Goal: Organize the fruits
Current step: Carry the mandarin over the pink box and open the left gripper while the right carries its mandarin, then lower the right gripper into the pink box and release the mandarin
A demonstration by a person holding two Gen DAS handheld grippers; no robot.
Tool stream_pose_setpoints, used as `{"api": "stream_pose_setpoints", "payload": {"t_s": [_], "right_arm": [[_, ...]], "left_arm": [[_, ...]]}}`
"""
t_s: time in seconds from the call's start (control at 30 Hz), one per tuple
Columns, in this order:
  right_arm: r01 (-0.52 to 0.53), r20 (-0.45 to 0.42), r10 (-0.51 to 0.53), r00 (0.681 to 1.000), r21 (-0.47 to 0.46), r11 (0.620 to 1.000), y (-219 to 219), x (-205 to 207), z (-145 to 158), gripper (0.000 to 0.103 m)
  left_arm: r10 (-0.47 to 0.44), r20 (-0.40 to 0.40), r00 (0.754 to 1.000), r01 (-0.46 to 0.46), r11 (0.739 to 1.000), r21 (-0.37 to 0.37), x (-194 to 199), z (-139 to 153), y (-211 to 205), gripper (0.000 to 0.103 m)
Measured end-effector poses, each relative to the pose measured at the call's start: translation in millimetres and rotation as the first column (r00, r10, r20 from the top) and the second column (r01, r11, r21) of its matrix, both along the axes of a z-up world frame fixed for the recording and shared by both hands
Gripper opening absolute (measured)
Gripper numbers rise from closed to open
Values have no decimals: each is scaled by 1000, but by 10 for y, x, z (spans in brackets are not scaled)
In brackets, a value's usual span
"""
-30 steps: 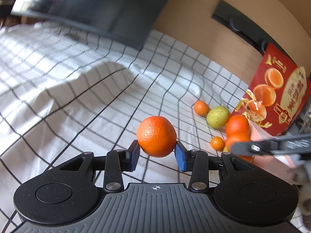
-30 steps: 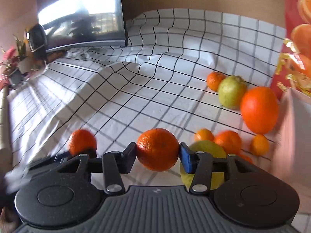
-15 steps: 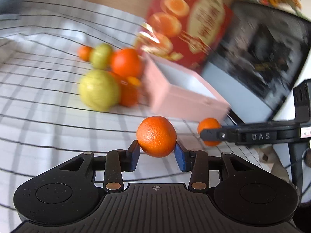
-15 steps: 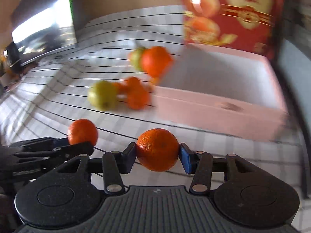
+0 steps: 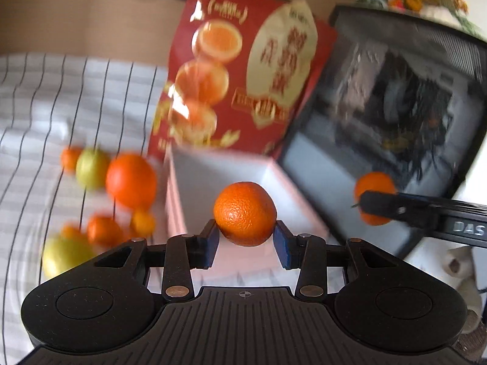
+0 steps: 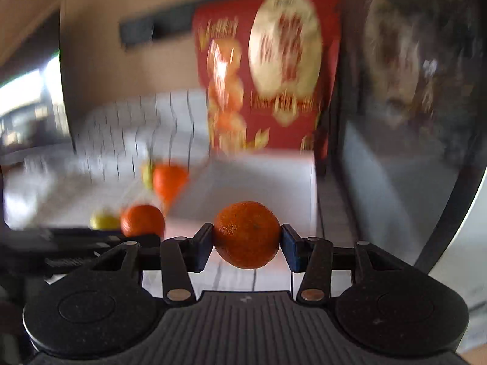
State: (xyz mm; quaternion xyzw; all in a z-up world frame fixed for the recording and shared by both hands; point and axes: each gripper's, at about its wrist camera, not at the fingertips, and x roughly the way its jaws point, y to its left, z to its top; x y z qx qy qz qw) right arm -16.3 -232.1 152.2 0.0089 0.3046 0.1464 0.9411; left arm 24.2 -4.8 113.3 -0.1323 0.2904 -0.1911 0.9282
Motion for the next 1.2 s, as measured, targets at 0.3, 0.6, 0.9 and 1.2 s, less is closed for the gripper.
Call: {"api": "stream_pose_setpoints", "payload": {"t_s": [0.3,0.6,0.9,1.2], "right_arm": [[93,123,-86,989,-50,994,187,757,622,47],[120,-24,-120,993,7,993,252,1169,383,47],[83,-1,-83,997,-44,996,354,1078,259,48],[108,-69,-109,992,-24,994,334,1267,45,48]], "left_arm": [[26,-91,996,-24,999,30,870,-25,-192,44],[23,-157,987,-1,991,137,1078,-491,-334,44],[22,-60,998,-17,996,90,984,-212,-262,44],[136,-26,990,-134,988,78,932,-216,160,44]]}}
